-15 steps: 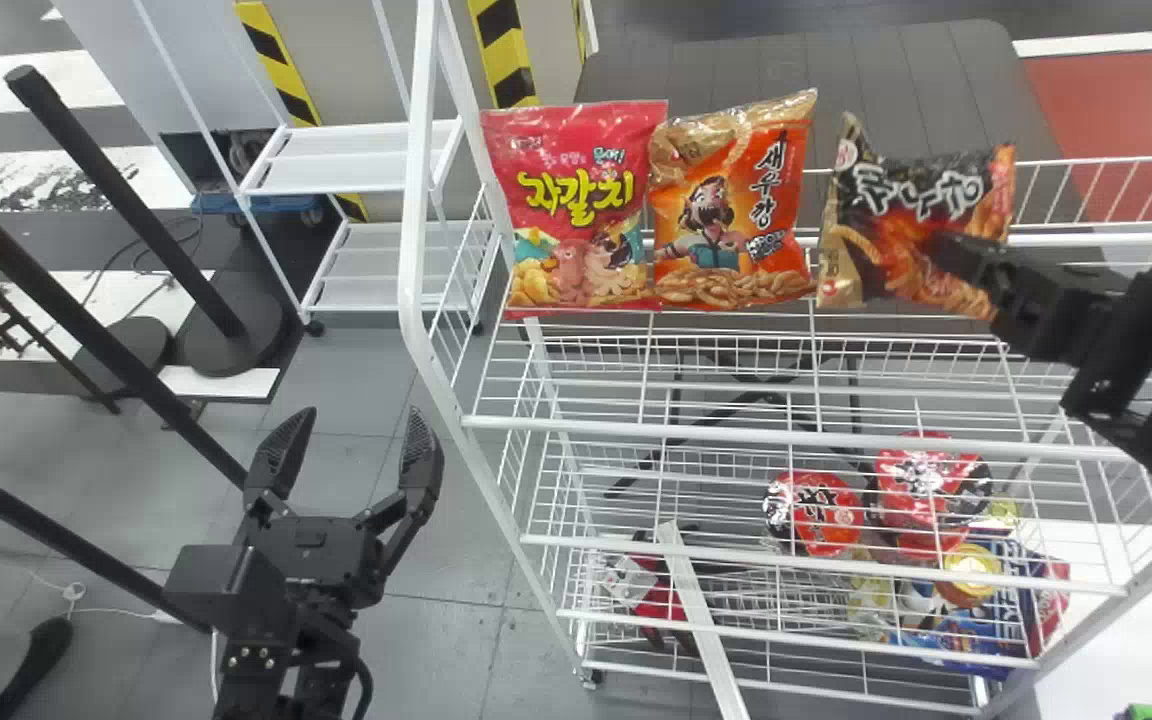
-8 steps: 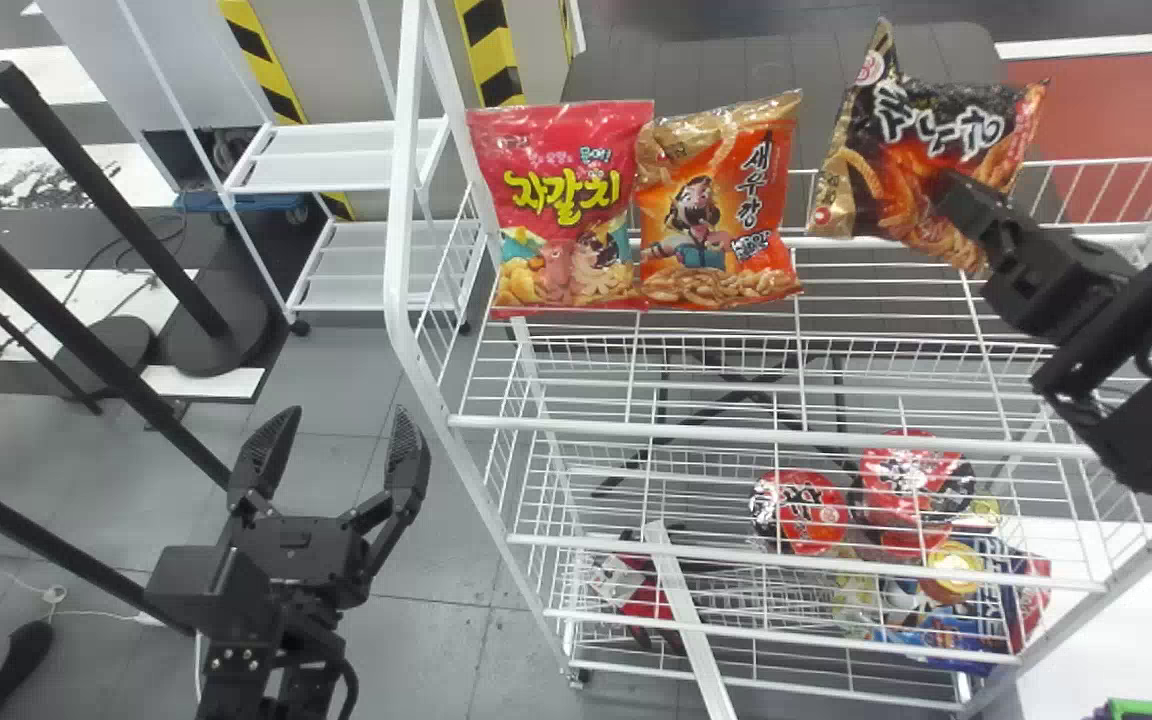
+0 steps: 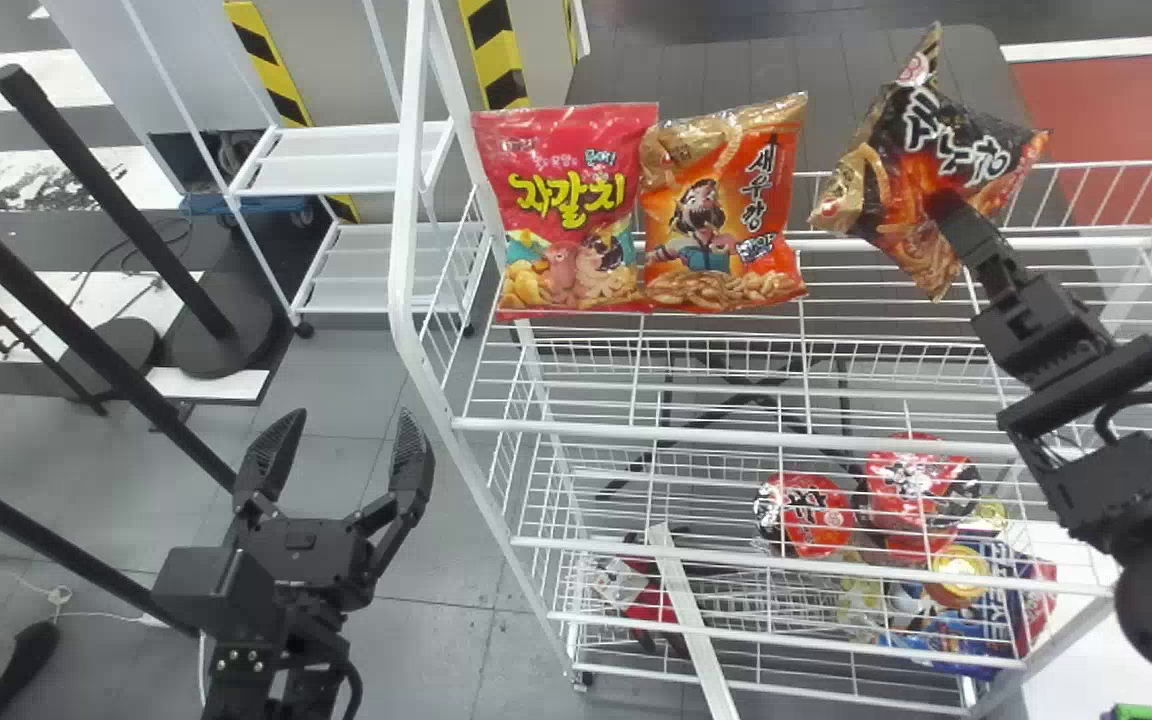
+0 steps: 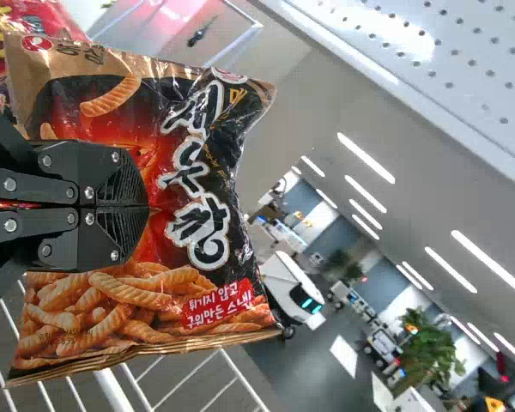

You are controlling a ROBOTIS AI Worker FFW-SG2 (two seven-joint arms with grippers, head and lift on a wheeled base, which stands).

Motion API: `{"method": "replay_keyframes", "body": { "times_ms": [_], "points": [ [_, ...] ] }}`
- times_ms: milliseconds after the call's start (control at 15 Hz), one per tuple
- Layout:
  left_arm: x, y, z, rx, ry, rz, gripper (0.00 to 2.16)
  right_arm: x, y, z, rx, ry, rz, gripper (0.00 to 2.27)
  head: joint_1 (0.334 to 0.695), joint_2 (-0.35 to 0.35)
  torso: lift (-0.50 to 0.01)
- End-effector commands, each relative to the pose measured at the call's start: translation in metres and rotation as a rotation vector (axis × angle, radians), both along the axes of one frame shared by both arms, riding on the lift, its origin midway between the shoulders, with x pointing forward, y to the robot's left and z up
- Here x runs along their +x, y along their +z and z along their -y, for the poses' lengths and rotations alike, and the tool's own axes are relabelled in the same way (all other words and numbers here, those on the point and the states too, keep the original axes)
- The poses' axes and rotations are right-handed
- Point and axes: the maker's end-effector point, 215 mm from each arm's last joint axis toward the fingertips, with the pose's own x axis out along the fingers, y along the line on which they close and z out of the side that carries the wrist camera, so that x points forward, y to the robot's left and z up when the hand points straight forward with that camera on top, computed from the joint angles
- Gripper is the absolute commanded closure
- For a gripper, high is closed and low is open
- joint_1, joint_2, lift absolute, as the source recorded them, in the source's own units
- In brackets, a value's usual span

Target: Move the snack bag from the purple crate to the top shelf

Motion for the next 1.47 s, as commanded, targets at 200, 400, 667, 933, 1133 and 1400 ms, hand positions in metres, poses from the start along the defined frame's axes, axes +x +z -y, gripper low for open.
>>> {"method": "replay_keyframes", "body": {
  "times_ms": [200, 400, 667, 933, 1133, 1400],
  "points": [
    [0.0, 0.0, 0.0, -0.003, 0.002, 0.001, 0.13, -0.001, -0.03, -0.002, 0.188, 0.001, -0.017, 2.04, 0.695, 0.189, 0.003],
    [0.0, -0.002, 0.0, -0.002, 0.003, -0.004, 0.13, -0.002, -0.038, 0.009, 0.252, -0.025, 0.002, 2.04, 0.695, 0.188, 0.003],
    [0.0, 0.0, 0.001, -0.001, 0.002, -0.001, 0.13, -0.002, -0.051, 0.008, 0.313, -0.017, -0.008, 1.91, 0.695, 0.175, 0.003],
    [-0.001, -0.001, 0.001, -0.001, 0.002, -0.002, 0.13, -0.004, -0.052, 0.009, 0.319, -0.016, -0.009, 0.0, 0.695, 0.173, 0.003],
    [0.0, 0.0, 0.001, -0.001, 0.002, -0.001, 0.13, -0.003, -0.051, 0.016, 0.336, -0.033, -0.015, 0.05, 0.695, 0.172, 0.003],
    [-0.001, -0.001, 0.001, -0.001, 0.002, -0.002, 0.13, 0.003, -0.052, 0.028, 0.332, -0.069, -0.038, 0.06, 0.695, 0.163, 0.003]
  ]
}}
